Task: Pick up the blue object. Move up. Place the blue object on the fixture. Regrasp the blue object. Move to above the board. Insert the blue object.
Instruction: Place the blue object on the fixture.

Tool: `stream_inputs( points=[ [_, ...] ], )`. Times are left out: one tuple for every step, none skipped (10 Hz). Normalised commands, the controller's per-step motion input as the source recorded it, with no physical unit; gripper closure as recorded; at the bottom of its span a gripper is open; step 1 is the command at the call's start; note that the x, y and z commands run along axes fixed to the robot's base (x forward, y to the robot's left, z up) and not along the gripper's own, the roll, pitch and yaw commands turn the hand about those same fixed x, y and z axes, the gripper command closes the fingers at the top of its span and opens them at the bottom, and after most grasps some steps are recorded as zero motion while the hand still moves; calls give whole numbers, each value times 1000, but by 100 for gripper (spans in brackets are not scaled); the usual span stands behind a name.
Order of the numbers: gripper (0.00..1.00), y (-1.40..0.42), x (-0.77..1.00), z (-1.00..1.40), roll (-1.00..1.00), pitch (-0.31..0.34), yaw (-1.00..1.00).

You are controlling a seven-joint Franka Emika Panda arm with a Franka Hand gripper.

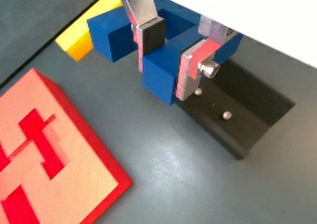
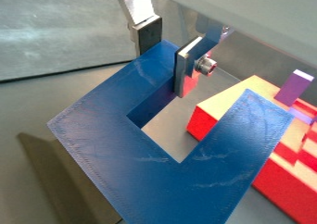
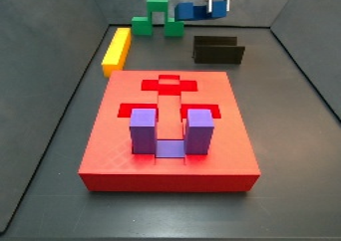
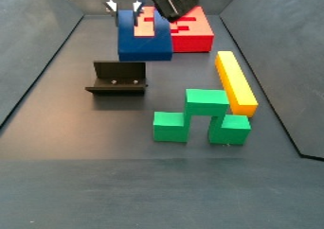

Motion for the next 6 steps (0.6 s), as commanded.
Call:
stream_inputs(
  points=[
    [100, 0, 857, 51, -269, 394, -129],
    [100, 23, 871, 57, -389, 343, -180],
    [100, 117, 851, -23, -480, 206, -237],
    [100, 237, 766, -129, -594, 71, -229],
    [100, 277, 743, -266, -623, 0, -231],
    [100, 291, 769, -391, -591, 0, -237]
  ],
)
